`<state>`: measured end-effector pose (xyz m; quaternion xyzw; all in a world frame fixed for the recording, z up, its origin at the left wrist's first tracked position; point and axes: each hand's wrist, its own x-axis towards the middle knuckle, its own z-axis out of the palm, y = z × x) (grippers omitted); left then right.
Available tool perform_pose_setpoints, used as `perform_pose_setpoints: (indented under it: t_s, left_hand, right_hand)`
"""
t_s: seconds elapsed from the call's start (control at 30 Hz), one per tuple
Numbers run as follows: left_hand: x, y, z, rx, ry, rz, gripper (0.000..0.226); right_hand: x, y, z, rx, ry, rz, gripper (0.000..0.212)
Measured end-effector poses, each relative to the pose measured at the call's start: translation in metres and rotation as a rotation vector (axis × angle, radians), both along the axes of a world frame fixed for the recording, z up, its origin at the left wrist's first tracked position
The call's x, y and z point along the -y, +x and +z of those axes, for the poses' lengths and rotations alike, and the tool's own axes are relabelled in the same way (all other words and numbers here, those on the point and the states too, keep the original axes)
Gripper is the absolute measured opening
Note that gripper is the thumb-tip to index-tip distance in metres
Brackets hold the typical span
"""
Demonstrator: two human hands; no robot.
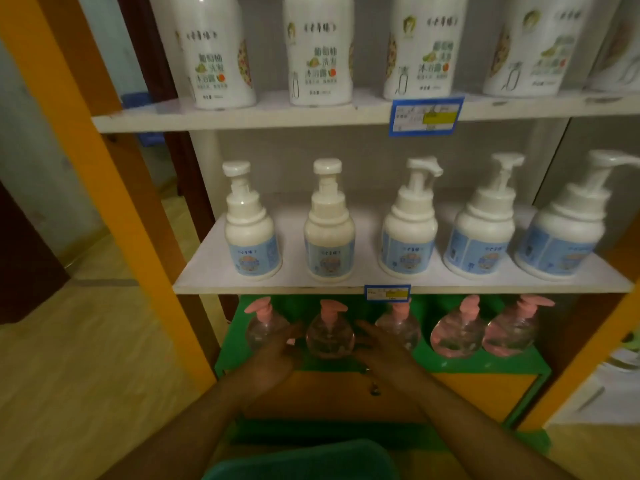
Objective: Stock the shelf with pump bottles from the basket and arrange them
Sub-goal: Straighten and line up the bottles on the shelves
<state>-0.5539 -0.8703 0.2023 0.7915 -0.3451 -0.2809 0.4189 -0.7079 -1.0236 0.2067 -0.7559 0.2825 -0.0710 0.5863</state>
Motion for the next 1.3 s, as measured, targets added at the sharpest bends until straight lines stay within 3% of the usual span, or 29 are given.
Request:
perform_pose_setpoints:
  t_s: [0.1, 0.2, 0.33, 0.43, 0.53, 0.7, 0.9, 1.07, 1.3]
  left_hand:
    - [-0.007, -0.007, 0.036, 0.164, 0.063, -0.126, 0.037]
    - [-0.012, -0.026, 0.091, 0.069, 0.06, -0.212, 0.032]
    - [-0.024, -0.049, 0.155, 0.033, -0.05, -0.235, 0.029]
    - [-0.025, -0.06, 0.203, 0.126, -0.141, -0.206, 0.03]
    - [-0.012, -0.074, 0.262, 0.192, -0.282, -0.202, 0.031]
    - [0.027, -0.091, 0.343, 0.225, -0.537, -0.136, 0.034]
    - [0.058, -0.102, 0.352, 0.286, -0.435, -0.17, 0.052]
    - [0.07, -0.087, 0.345, 0.289, -0.285, -0.189, 0.076]
    - [0.075, -0.079, 0.346, 0.247, -0.303, -0.236, 0.074]
  right_hand:
    - [-0.002, -0.014, 0.034, 0.025, -0.068, 0.038, 0.018]
    - [-0.005, -0.025, 0.072, 0.094, -0.115, -0.018, 0.017]
    - [-0.015, -0.043, 0.13, 0.181, -0.175, -0.023, 0.021]
    - [-0.023, -0.059, 0.182, 0.286, -0.201, 0.004, 0.017]
    - [-0.018, -0.067, 0.242, 0.381, -0.353, 0.01, 0.016]
    - [0.004, -0.085, 0.329, 0.595, -0.419, -0.2, 0.025]
    - [0.027, -0.09, 0.345, 0.452, -0.5, -0.217, 0.052]
    - [0.038, -0.071, 0.345, 0.348, -0.454, -0.03, 0.059]
    - [0.047, -0.064, 0.331, 0.364, -0.464, -0.012, 0.062]
